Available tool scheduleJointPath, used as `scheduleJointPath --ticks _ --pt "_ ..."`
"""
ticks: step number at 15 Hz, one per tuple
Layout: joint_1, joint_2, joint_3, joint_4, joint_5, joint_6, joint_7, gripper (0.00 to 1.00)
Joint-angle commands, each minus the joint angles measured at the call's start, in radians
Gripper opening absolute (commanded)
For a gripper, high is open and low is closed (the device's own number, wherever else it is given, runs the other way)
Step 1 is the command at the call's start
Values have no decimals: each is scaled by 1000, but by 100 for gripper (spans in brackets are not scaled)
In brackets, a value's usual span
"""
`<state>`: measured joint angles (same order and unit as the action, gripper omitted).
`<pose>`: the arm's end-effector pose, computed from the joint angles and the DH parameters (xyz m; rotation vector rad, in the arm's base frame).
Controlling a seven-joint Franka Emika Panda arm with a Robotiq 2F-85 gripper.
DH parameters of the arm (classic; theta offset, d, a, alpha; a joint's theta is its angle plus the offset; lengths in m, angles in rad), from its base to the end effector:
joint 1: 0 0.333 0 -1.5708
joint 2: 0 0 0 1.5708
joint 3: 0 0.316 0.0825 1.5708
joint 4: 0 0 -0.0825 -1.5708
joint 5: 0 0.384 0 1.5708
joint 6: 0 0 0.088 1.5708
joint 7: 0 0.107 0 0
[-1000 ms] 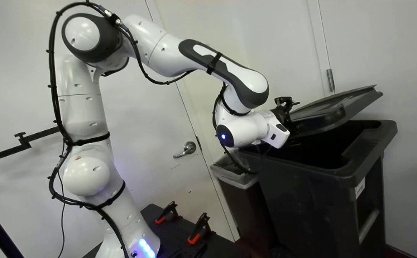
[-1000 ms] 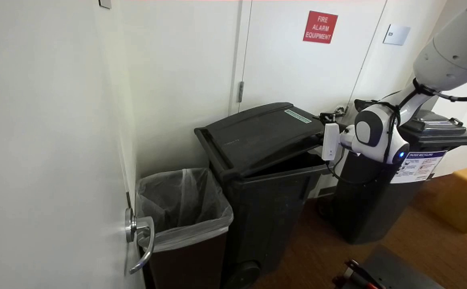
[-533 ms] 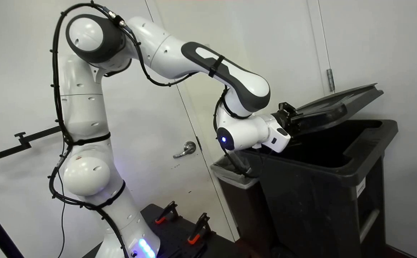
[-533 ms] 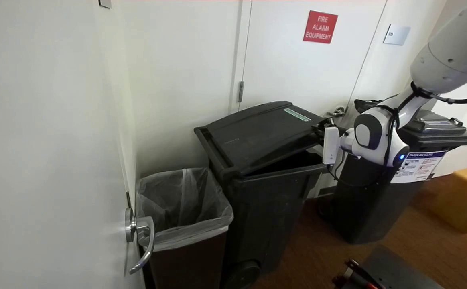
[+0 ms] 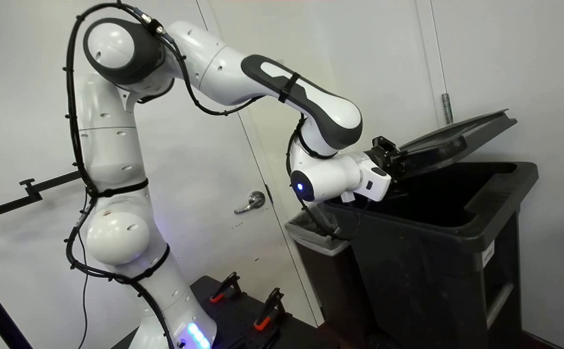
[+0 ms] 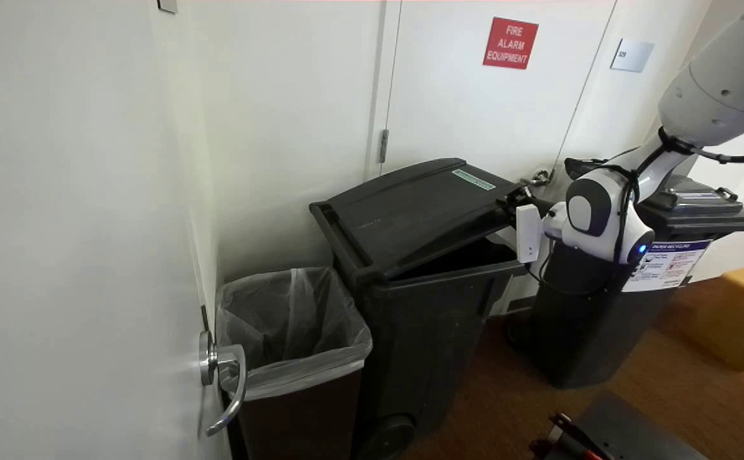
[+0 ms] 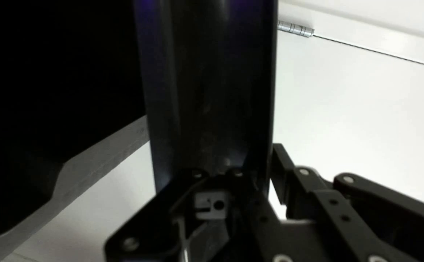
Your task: Open the black bin on the left
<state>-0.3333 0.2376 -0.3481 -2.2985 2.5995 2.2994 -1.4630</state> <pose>0.4215 -0.3294 0.2564 -1.4447 1.4571 -1.4642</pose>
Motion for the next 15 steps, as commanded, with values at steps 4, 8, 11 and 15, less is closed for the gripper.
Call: scheduleJointPath --ticks 4,8,11,15 --pt "61 -158 3 -47 -3 -7 -173 3" --pt "69 -218 24 -72 -1 -2 -256 3" --pt "74 -256 41 -80 -2 5 -304 3" --pt "74 -306 74 -80 -2 40 -347 3"
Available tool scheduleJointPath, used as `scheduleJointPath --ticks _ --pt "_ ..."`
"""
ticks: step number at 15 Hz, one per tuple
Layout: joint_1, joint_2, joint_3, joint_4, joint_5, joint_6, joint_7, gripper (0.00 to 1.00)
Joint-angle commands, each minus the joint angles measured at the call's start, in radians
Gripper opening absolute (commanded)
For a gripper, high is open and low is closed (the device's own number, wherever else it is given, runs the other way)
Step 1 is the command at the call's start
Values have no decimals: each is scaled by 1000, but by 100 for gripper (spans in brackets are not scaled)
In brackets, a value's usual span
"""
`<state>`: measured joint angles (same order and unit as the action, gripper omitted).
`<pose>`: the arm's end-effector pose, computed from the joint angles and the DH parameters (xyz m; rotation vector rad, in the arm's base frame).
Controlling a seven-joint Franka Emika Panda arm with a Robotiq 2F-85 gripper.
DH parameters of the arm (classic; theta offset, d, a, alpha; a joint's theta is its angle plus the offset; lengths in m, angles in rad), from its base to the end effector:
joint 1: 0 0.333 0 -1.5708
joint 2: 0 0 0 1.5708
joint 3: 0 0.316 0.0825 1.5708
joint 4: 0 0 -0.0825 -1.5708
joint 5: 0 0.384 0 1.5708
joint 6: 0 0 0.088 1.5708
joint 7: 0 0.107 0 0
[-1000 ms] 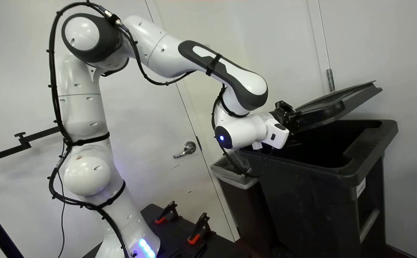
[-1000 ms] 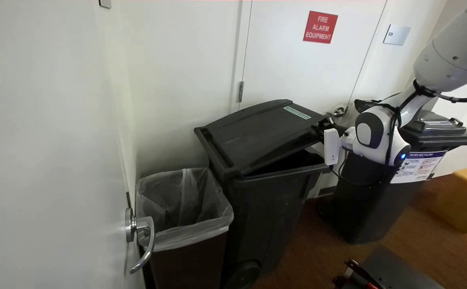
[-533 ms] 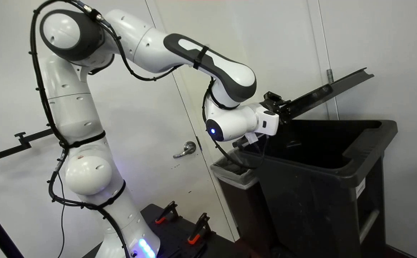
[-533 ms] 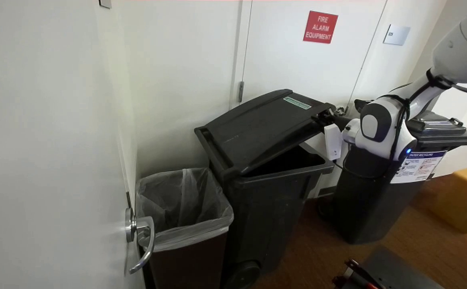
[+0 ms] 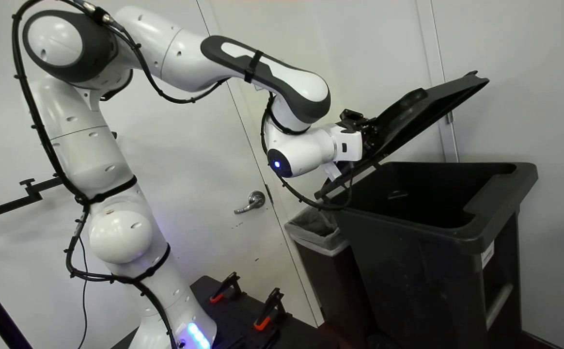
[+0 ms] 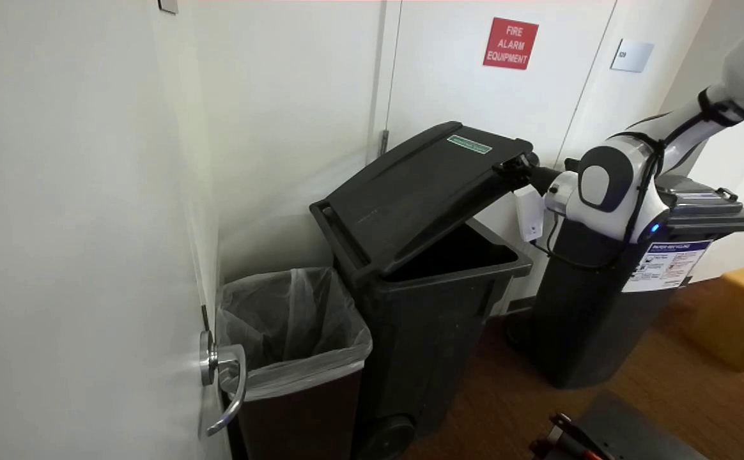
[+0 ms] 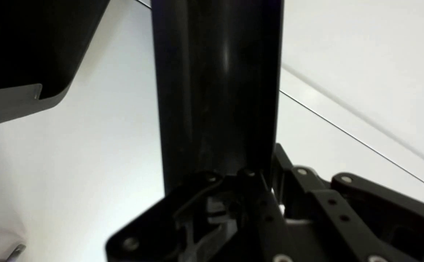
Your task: Open the black bin on the left
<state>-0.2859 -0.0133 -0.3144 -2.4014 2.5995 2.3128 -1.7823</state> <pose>0.4241 -0.2782 0.3375 -1.6174 1.1196 -1.7090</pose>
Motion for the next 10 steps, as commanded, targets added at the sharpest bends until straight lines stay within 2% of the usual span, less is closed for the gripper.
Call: scheduleJointPath --ticks 1,9,10 --pt "26 -65 49 24 -2 38 -32 3" --pt "23 -90 110 83 -3 178 -14 3" --pt "-6 -100 84 17 -3 149 -31 3"
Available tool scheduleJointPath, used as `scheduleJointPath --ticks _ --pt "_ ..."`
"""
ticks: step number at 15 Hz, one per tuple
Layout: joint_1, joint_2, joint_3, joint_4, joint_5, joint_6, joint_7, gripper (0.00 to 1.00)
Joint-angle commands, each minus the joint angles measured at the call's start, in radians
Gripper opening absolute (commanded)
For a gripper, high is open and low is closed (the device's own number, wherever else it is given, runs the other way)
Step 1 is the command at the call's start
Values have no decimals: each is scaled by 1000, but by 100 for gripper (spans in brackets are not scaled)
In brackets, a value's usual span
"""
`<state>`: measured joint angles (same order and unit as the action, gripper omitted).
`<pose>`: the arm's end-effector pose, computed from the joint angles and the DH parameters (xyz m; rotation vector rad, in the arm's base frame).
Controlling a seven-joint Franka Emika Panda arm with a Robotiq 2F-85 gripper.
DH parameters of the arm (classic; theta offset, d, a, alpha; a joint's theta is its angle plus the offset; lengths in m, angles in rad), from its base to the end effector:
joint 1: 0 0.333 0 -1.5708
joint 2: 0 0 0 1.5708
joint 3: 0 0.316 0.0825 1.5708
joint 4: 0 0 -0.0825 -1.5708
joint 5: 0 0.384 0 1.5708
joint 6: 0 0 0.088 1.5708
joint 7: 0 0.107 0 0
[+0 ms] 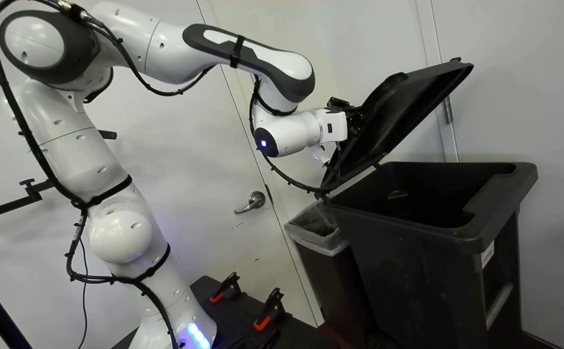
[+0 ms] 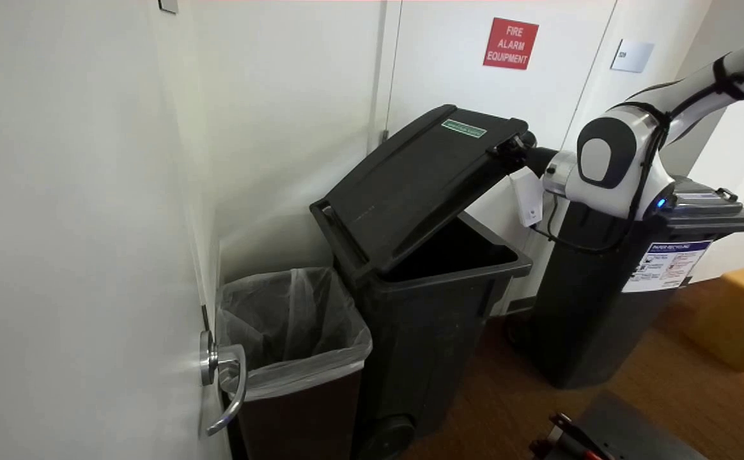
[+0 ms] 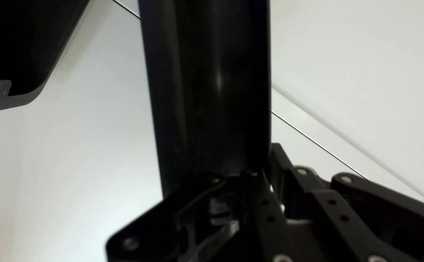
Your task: Open the black bin on the left
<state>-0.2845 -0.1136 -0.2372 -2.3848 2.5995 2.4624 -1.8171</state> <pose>0.4314 -0.2493 0.3802 -1.6932 1.0734 -1.7117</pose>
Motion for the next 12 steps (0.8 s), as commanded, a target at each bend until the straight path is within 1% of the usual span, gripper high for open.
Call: scheduleJointPath --ticks 1,10,11,12 --pt "-10 -1 7 0 -2 13 3 13" --pt "-20 15 -4 -12 -4 13 4 13" --pt "-20 15 -4 -12 -3 13 4 3" --pt "-21 9 -4 -12 -4 20 -5 3"
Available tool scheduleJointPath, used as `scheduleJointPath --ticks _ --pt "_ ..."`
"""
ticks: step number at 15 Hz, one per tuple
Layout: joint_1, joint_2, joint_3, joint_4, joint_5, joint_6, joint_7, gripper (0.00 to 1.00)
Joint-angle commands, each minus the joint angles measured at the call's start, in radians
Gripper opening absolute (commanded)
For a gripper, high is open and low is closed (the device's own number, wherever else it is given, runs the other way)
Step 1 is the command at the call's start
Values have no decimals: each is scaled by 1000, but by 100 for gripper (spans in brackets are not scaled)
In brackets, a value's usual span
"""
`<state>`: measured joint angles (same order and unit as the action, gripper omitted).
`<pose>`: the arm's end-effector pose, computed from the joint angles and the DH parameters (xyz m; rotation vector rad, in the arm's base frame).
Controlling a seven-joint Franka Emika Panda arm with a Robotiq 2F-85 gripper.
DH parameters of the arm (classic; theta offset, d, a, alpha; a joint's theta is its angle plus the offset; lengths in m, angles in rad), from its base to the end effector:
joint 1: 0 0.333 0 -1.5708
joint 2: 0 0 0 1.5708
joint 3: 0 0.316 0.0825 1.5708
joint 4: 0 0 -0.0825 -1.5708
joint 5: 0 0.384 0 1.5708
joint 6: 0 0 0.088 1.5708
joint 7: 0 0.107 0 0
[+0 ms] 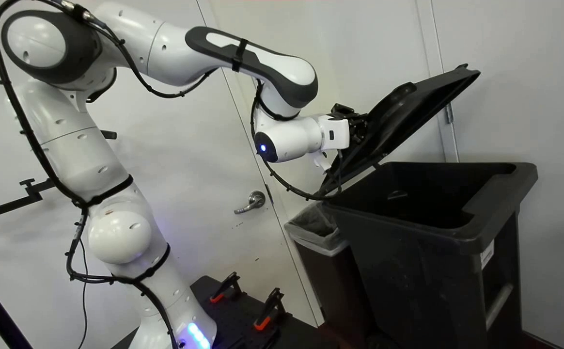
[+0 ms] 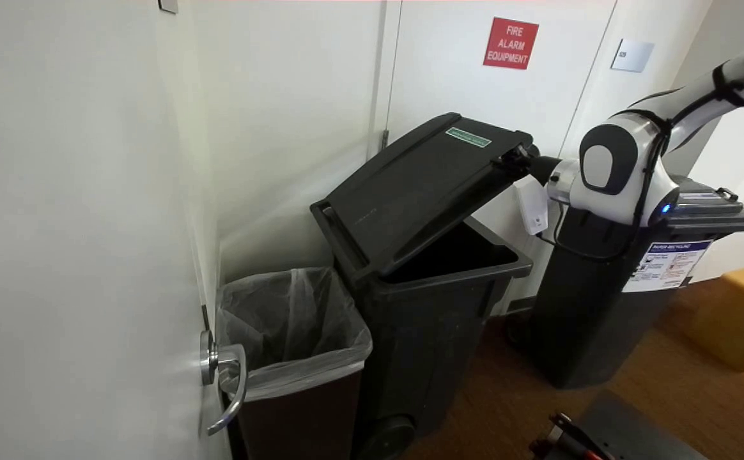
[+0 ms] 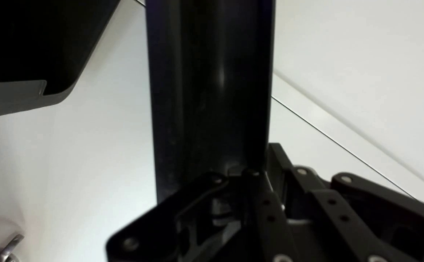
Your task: Open the black bin on the left
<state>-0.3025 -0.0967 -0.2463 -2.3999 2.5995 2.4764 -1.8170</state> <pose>0.4201 -0.2590 0.3639 -1.7178 1.1354 -1.6899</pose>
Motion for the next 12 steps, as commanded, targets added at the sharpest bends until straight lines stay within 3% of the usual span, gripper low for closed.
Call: scheduleJointPath --ticks 1,7,12 --pt "-5 -19 6 7 -3 17 -18 3" --pt "10 -67 35 47 -3 122 -76 3" --pt "16 -117 98 75 -4 214 -111 3"
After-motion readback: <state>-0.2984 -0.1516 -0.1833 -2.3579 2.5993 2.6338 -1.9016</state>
